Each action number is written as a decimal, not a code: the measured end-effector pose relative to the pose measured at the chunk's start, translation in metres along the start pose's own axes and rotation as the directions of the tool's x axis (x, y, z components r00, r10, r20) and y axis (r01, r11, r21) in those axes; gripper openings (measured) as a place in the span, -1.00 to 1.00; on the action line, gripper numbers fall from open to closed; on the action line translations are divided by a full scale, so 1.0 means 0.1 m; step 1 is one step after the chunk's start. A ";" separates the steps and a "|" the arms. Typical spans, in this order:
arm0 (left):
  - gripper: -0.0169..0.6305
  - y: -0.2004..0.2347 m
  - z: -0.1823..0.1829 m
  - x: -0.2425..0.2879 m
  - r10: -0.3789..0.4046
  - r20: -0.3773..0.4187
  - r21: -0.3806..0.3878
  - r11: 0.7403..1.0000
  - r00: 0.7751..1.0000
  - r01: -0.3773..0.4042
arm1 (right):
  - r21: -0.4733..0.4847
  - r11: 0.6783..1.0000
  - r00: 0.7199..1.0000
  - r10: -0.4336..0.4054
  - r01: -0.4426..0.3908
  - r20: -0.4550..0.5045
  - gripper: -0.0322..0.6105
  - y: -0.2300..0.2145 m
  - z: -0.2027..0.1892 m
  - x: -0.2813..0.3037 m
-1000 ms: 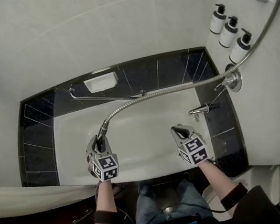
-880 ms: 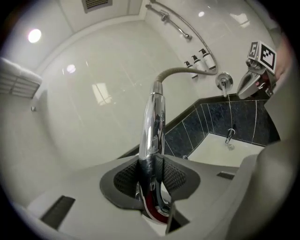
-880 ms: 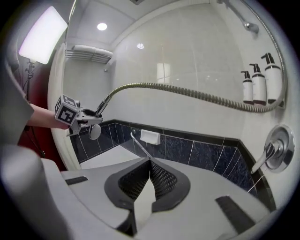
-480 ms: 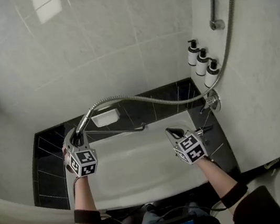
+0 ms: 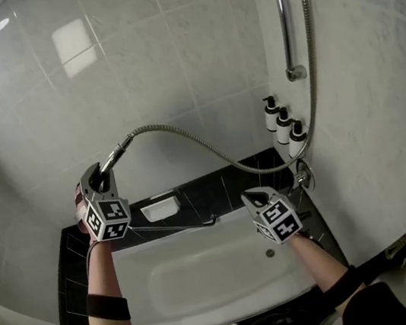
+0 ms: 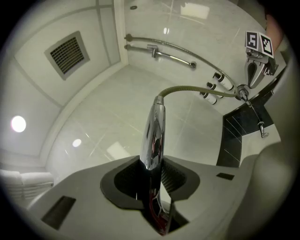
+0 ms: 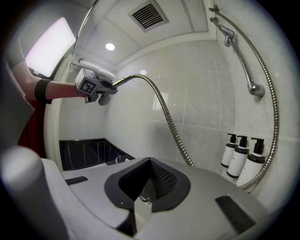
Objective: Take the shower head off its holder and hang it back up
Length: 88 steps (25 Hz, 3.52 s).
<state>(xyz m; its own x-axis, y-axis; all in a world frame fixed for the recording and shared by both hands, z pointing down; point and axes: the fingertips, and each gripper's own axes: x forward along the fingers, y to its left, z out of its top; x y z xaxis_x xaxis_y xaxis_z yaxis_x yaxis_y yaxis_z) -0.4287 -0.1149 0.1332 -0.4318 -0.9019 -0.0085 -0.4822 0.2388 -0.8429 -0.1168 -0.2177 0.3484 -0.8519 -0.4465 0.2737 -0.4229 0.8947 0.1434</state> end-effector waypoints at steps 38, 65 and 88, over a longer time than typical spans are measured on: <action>-0.61 1.54 3.87 0.93 -0.063 0.245 0.468 0.882 0.967 -0.061 | -0.059 0.961 0.952 -0.255 0.268 0.169 -0.82 -1.95 2.67 -0.86; -0.62 1.59 5.74 1.16 -0.041 0.230 0.734 0.664 0.972 -0.145 | -0.067 0.945 0.924 -0.295 0.319 0.242 -0.82 -2.67 3.25 -1.28; -0.62 1.11 6.27 1.33 -0.022 0.253 0.863 0.457 0.967 -0.215 | -0.057 0.934 0.907 -0.326 0.353 0.268 -0.82 -2.92 3.32 -1.52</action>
<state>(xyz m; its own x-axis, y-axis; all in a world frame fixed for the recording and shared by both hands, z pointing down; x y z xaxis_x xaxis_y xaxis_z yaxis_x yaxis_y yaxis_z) -0.0612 -0.4339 -0.2988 -0.2145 -0.9686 -0.1253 0.5301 -0.0077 -0.8479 0.0332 -0.4094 -0.0512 -0.7172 -0.6948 -0.0537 -0.6779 0.6778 0.2849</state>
